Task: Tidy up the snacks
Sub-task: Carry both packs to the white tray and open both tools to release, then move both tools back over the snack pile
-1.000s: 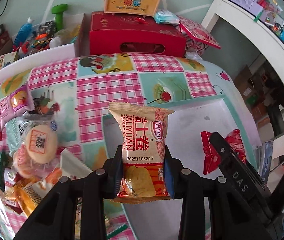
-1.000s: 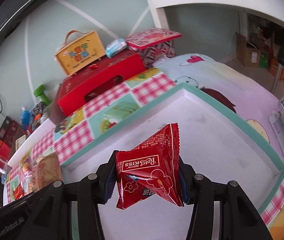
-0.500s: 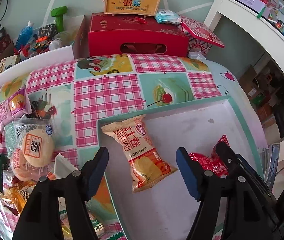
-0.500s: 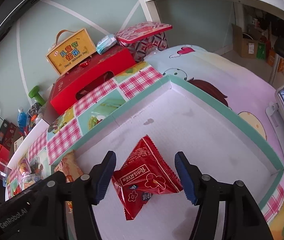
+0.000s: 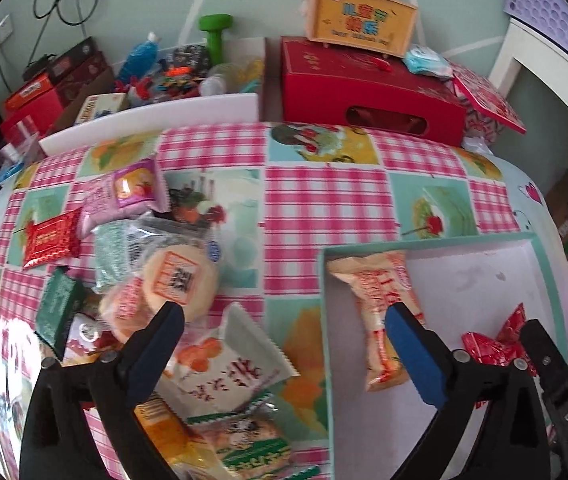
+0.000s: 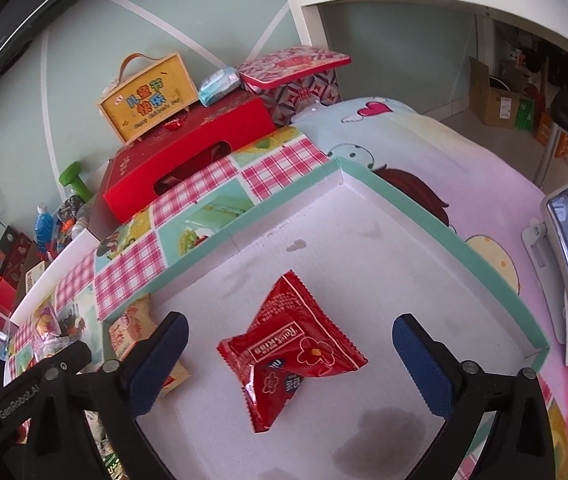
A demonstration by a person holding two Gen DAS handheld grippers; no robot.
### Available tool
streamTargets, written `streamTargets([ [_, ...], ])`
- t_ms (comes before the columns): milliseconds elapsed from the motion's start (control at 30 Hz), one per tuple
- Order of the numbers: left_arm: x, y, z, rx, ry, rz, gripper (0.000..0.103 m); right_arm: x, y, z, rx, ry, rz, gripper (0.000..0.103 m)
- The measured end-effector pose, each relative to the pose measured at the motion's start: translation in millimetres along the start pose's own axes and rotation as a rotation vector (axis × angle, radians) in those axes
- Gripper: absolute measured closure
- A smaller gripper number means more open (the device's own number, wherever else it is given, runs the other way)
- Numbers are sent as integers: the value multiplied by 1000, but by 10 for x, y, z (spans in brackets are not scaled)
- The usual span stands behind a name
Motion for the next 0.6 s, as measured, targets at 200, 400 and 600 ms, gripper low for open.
streamTargets([
  [200, 160, 322, -30, 9, 43, -69, 2, 173, 275, -50, -22, 69, -69, 0],
  [400, 361, 803, -119, -73, 70, -97, 2, 353, 508, -148, -35, 97, -122, 0],
  [600, 577, 1149, -156, -70, 84, -155, 2, 604, 844, -237, -93, 133, -177, 0],
])
Point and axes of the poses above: each gripper's, at about its wrist camera, not at the fingertips, and z roughly the way its jaws point, y to its left, x to its underside, the point moved 10 cm from there along z, roughly the way its jaws point, and after that the axes turned 6 degrees about z, right-handed, at the moved point
